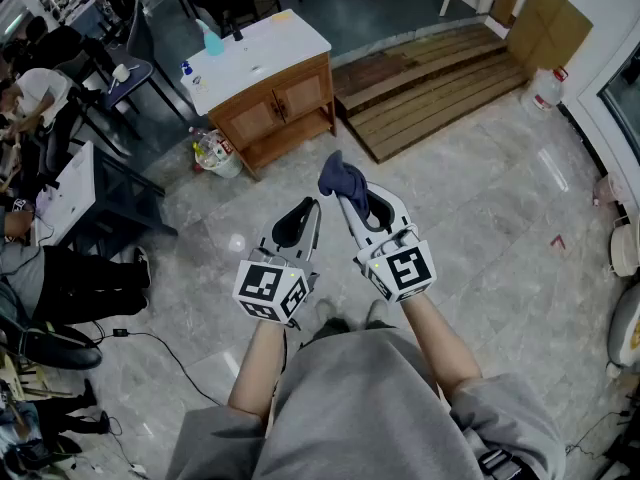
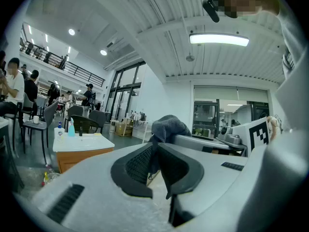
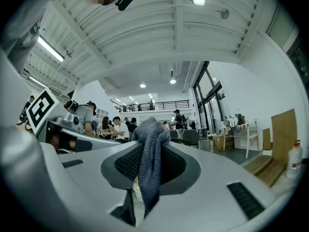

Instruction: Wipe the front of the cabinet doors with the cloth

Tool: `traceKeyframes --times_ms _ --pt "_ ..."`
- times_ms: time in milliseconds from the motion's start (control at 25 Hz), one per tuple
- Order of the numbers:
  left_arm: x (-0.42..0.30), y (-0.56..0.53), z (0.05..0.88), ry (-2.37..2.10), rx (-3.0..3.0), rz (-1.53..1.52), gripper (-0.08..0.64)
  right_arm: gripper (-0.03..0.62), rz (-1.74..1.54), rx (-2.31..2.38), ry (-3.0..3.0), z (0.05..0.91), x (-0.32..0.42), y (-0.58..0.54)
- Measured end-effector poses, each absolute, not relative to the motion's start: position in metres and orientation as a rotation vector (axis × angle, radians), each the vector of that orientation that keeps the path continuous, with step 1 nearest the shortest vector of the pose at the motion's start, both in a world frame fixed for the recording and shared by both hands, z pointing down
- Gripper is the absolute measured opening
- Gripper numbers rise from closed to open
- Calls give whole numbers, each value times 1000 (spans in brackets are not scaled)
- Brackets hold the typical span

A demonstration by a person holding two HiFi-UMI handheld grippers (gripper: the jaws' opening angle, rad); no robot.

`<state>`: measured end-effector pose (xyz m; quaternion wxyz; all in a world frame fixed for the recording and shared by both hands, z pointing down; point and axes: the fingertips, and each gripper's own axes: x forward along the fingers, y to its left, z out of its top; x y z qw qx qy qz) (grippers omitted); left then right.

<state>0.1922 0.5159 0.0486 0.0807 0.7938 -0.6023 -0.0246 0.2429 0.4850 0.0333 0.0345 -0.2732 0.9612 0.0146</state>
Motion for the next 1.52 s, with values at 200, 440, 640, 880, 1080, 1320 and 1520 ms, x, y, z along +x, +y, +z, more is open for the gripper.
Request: traceKeyframes --times_ms 200,440,640,880,1080,1320,1520 --pt "165 516 54 -1768 2375 -74 35 83 49 -874 2965 37 214 484" --pt "135 518 65 -1737 2368 -80 35 83 28 -958 2947 47 191 486" --pt "123 512 75 -1715 2338 -90 35 83 6 -972 2947 53 184 478" --pt "109 490 93 -1696 2318 -73 35 83 11 -963 2954 66 169 455" --pt "93 454 100 -1698 2298 -40 35 83 -7 -951 2959 73 154 417" --pt "87 399 96 -1746 2337 4 34 83 -47 -932 2956 80 145 362" --pt "90 353 87 -1808 2392 59 15 83 -86 -920 2955 85 146 315"
